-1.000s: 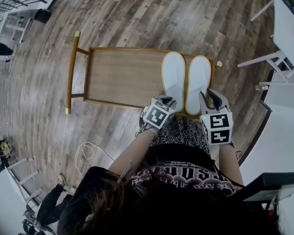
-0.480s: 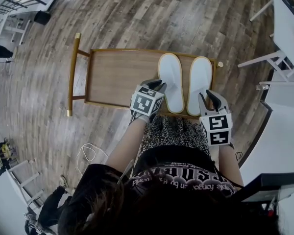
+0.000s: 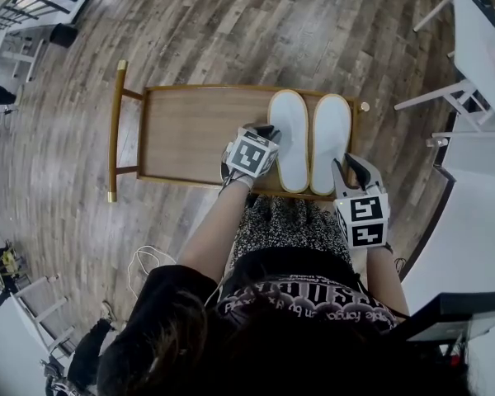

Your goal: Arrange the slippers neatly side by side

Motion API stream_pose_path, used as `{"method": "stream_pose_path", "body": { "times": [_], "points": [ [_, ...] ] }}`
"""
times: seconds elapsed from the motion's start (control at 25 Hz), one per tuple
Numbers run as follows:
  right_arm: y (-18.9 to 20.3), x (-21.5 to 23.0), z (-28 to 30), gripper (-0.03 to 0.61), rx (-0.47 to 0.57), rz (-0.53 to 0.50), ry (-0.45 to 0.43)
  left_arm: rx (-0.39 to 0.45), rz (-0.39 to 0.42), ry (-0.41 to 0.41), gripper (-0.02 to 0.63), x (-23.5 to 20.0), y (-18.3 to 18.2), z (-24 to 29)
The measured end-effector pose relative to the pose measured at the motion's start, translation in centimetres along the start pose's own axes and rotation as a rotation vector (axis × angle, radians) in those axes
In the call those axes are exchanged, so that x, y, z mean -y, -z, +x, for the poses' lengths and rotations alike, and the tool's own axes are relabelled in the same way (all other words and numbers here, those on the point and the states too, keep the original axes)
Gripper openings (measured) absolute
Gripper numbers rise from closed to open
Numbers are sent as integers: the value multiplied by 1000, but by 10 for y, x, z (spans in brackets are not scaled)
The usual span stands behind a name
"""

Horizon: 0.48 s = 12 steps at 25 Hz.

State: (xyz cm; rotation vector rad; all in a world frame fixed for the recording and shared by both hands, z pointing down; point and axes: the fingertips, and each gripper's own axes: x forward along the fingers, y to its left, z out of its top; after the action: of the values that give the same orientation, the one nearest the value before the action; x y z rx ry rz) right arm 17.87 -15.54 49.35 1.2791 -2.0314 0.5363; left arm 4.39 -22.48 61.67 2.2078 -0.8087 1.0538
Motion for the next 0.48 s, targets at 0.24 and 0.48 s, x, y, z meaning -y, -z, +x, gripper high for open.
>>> {"method": "stream_pose_path", "body": {
  "times": [0.24,0.48],
  "points": [
    [-1,-4,2,101,0,5,-3,-12,87,48,69,10,-9,5],
    [-13,-2,-1,101,35,27,10,70,77,29,69,6,-27,-27]
  ]
}}
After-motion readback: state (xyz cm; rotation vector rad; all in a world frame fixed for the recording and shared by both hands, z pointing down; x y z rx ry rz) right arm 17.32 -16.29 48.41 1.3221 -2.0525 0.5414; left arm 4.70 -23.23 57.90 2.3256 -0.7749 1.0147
